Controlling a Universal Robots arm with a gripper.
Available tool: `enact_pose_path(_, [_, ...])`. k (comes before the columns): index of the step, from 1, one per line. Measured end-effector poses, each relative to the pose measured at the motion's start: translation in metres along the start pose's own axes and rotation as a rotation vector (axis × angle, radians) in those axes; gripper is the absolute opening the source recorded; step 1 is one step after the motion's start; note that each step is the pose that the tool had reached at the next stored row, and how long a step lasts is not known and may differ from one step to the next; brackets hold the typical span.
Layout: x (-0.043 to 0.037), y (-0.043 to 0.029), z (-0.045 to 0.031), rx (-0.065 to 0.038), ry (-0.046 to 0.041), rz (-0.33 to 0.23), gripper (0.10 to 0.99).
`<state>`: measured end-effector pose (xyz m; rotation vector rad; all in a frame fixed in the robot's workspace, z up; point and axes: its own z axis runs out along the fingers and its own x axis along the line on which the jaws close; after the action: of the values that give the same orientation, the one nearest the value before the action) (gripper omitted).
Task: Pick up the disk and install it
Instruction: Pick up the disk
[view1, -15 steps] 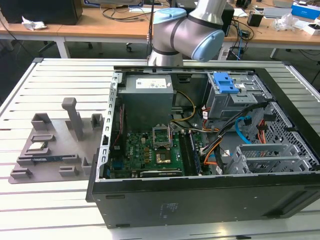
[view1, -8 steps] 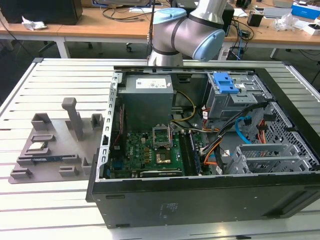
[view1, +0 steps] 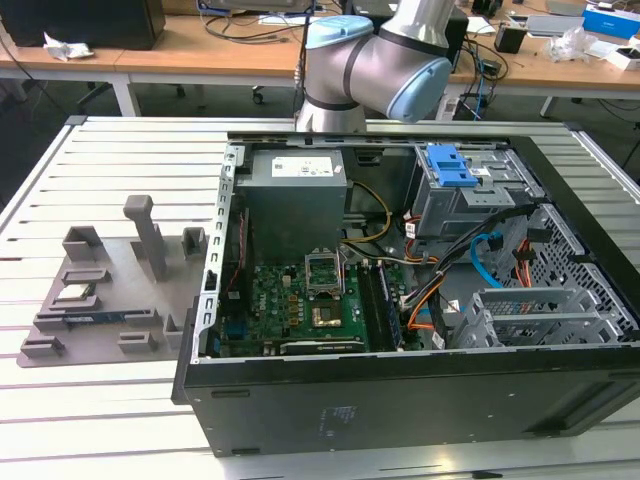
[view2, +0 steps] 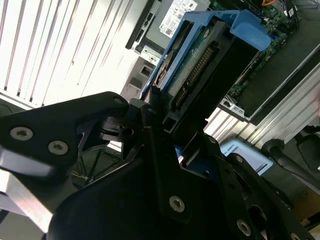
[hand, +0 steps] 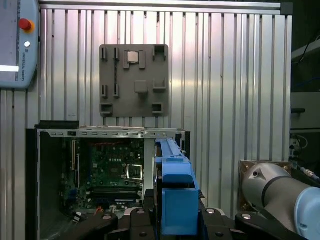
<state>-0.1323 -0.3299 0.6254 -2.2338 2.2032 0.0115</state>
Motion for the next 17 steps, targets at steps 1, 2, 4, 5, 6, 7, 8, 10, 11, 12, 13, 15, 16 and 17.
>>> enact_pose_path(1, [0.0, -0.0037, 0.0008, 0.0, 0.0004, 0.0, 0.365])
enact_pose_path(2, [0.0001, -0.0062, 0.0018, 0.0, 0.0008, 0.0, 0.365])
enact_pose_path(4, [0.0001, -0.0089, 0.0033, 0.0, 0.0011, 0.0, 0.365])
enact_pose_path(5, [0.0002, -0.0105, 0.0047, 0.0, 0.0015, 0.0, 0.365])
enact_pose_path(6, [0.0002, -0.0114, 0.0055, 0.0, 0.0016, 0.0, 0.365])
enact_pose_path(7, [0.0002, -0.0124, 0.0063, 0.0, 0.0015, 0.0, 0.365])
enact_pose_path(8, [0.0002, -0.0133, 0.0067, 0.0, 0.0016, 0.0, 0.365])
enact_pose_path(10, [0.0003, -0.0152, 0.0081, 0.0, 0.0016, 0.0, 0.365])
enact_pose_path(11, [0.0003, -0.0159, 0.0089, 0.0, 0.0018, 0.0, 0.365])
enact_pose_path(12, [0.0003, -0.0167, 0.0098, 0.0, 0.002, 0.0, 0.365])
enact_pose_path(13, [0.0004, -0.0181, 0.0146, 0.0, 0.0021, 0.0, 0.365])
enact_pose_path(15, [0.0005, -0.0211, 0.0271, 0.0, 0.0021, 0.0, 0.365])
enact_pose_path(16, [0.0005, -0.0224, 0.0288, 0.0, 0.0021, 0.0, 0.365])
enact_pose_path(17, [0.0006, -0.0239, 0.0314, 0.0, 0.0021, 0.0, 0.365])
